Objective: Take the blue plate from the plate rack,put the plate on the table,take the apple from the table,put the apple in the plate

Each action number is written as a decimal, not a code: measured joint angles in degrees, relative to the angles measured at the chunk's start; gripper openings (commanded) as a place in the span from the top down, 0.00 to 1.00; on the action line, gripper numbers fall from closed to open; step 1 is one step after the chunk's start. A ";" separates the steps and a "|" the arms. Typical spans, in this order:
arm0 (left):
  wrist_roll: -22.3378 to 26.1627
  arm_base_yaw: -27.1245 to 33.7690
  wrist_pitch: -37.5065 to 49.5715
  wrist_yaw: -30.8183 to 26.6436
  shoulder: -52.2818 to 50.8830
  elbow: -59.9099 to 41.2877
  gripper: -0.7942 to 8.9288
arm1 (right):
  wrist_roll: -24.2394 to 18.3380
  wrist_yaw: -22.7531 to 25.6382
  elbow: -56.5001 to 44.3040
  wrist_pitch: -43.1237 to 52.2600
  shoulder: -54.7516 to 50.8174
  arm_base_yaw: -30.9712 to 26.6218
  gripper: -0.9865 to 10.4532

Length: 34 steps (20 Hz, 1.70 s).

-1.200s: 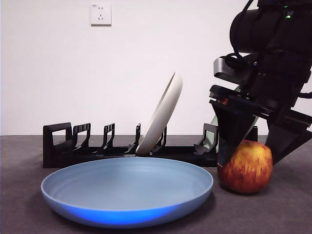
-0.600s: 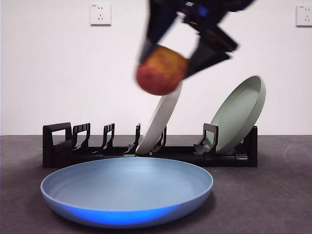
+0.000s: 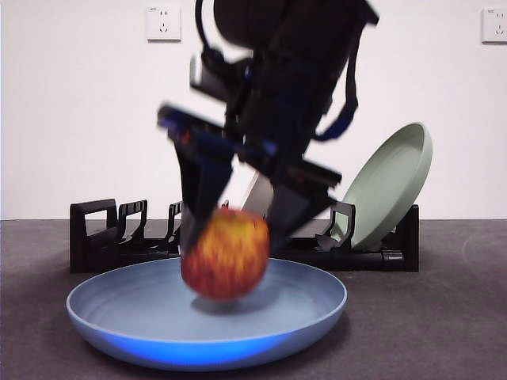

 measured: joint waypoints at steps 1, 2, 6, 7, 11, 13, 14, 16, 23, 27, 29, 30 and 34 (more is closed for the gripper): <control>0.02 0.00 -0.24 0.00 0.00 0.00 0.54 | -0.02 -0.04 0.00 -0.94 1.07 0.00 0.90; 0.00 0.00 -0.70 0.00 0.00 0.00 0.54 | -0.04 -0.04 0.11 -1.16 1.25 0.00 0.82; -1.55 0.00 -2.51 0.09 0.00 0.00 0.54 | -0.04 0.04 0.31 -1.75 1.07 0.28 0.41; -2.01 0.00 -2.82 0.11 0.00 0.00 0.54 | -0.04 0.04 0.31 -1.75 1.07 0.28 0.41; -2.62 0.04 -2.95 2.01 -0.02 0.00 0.54 | -0.07 0.11 0.31 -1.53 1.07 0.28 0.42; -2.84 0.04 -2.84 4.48 0.00 0.00 0.54 | -0.04 0.11 0.31 -1.64 0.28 0.28 0.42; -2.97 0.04 -2.47 4.63 0.04 0.00 0.54 | -0.04 0.13 0.31 -1.64 -1.07 0.28 0.42; -3.04 0.04 -0.44 4.68 0.13 0.00 0.54 | -0.04 0.11 0.31 -1.53 -6.05 0.28 0.42; 0.94 0.04 8.26 18.86 2.32 0.00 0.59 | -0.94 0.22 0.33 -1.84 -25.14 -1.18 0.43; 7.04 0.04 12.17 28.92 4.00 0.00 0.93 | -3.02 2.56 0.35 -5.46 -35.67 -3.87 0.80; 8.74 0.04 14.03 29.66 4.96 0.00 0.93 | -3.98 7.41 0.35 -8.59 -39.98 -4.70 0.93; 9.16 0.04 14.64 29.79 5.38 0.00 0.93 | -4.46 9.44 0.35 -10.23 -41.64 -4.90 0.93; 10.10 0.83 15.23 36.09 7.02 0.00 0.93 | -6.16 13.42 0.35 -14.62 -44.78 -4.87 0.93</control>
